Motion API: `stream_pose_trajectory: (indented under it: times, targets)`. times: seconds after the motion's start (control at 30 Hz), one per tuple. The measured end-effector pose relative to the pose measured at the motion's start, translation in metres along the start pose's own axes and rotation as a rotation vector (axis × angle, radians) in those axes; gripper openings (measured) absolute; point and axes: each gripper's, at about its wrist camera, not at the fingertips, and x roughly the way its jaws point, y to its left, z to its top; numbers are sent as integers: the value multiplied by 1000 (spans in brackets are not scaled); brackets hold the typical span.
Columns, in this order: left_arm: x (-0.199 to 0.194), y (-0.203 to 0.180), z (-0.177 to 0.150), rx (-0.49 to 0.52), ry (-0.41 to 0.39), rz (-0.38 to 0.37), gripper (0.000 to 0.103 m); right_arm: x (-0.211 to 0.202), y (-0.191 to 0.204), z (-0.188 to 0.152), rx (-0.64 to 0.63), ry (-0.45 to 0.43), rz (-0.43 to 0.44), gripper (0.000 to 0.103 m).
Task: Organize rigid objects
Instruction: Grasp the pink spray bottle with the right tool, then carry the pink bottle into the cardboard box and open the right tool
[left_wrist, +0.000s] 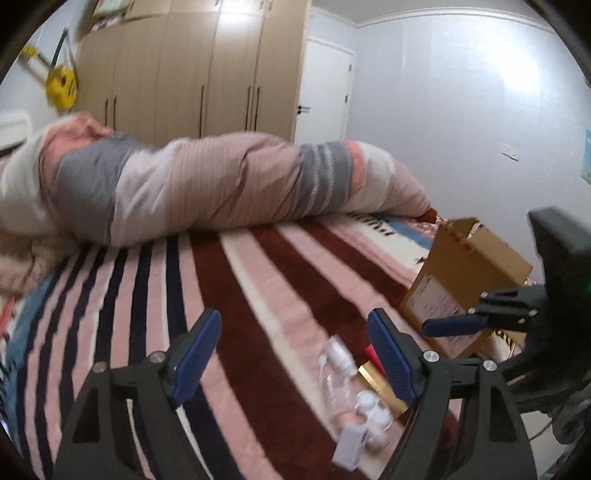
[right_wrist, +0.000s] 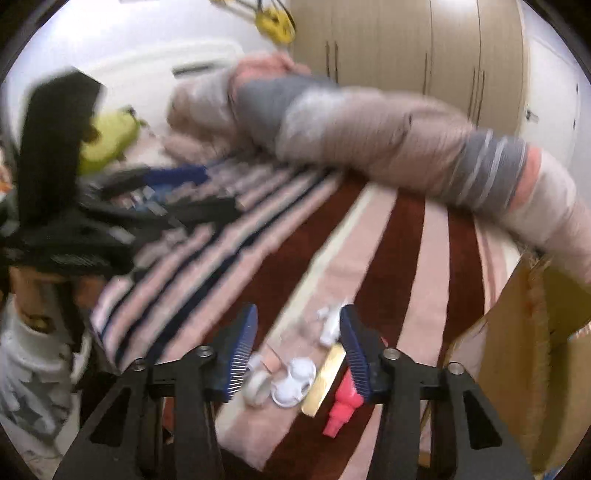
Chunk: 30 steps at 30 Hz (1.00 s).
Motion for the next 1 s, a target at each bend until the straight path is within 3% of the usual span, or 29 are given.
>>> stream_pose_trajectory:
  times: [0.1, 0.23, 0.53, 0.77, 0.83, 1.0]
  targets:
    - [14, 13, -19, -26, 31, -1, 79, 41, -5, -19, 28, 114, -131, 34]
    - [30, 19, -35, -59, 67, -34, 79, 75, -31, -41, 91, 218, -193, 29]
    - [41, 7, -43, -57, 94, -77, 79, 102, -49, -56, 98, 276, -217, 30]
    - [32, -9, -40, -41, 98, -103, 79, 111, -57, -59, 116, 368, -165, 30]
    - [29, -13, -39, -33, 102, -108, 79, 108, -57, -59, 126, 348, -166, 28]
    - [20, -18, -35, -37, 107, -147, 79, 68, -38, -48, 68, 186, -181, 28]
